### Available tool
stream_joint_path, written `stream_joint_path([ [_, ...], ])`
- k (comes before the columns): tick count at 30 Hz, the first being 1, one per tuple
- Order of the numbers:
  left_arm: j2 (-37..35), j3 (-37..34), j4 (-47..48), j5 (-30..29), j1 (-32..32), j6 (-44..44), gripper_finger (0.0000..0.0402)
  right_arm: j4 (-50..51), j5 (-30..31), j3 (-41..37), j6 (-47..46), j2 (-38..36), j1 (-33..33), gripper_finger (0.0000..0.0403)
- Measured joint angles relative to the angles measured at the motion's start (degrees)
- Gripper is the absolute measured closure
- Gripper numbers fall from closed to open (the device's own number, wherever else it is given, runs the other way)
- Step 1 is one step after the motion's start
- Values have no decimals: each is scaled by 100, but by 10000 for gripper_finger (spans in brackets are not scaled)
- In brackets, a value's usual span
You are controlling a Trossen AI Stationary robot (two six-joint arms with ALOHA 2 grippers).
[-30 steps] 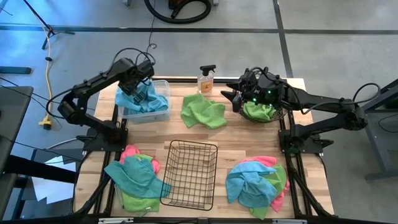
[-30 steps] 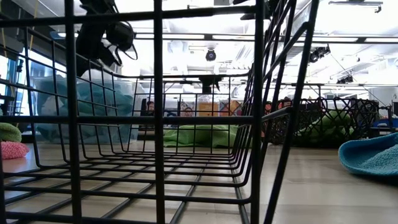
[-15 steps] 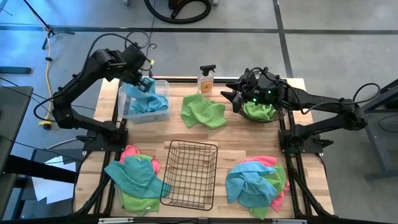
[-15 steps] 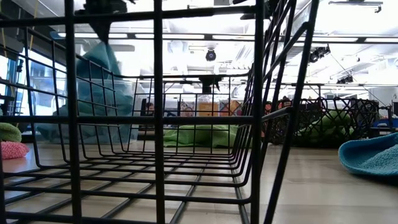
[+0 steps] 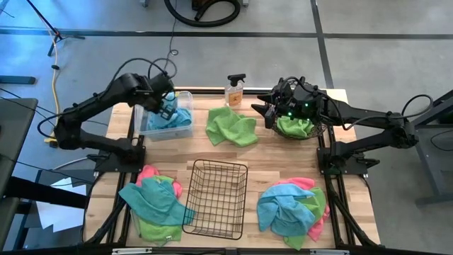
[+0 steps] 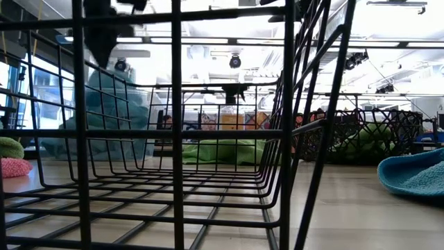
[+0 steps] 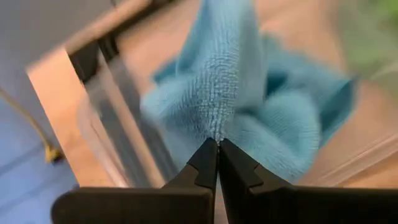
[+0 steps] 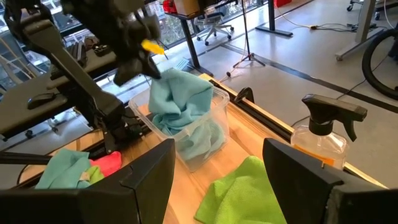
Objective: Sort microfiber towel by color & place in baskets
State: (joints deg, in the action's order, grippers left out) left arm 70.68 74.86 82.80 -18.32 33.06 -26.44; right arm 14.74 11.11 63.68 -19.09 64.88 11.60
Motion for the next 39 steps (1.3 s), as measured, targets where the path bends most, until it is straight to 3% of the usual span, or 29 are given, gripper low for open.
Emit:
stream_joint_path([
  [9,-76,-1893,-479,755,540,-4,401,82,2,0,6,0,0,162],
  [20,-33,-2650,-1410,1343,1265,-46,401,78,4,0,-18,0,4,162],
  [28,32,-2495,-1125,1352,1462,265,397,71,7,0,-38,0,4,162],
  [39,-196,-1383,-363,1182,1461,409,321,68,7,0,-40,0,4,162],
])
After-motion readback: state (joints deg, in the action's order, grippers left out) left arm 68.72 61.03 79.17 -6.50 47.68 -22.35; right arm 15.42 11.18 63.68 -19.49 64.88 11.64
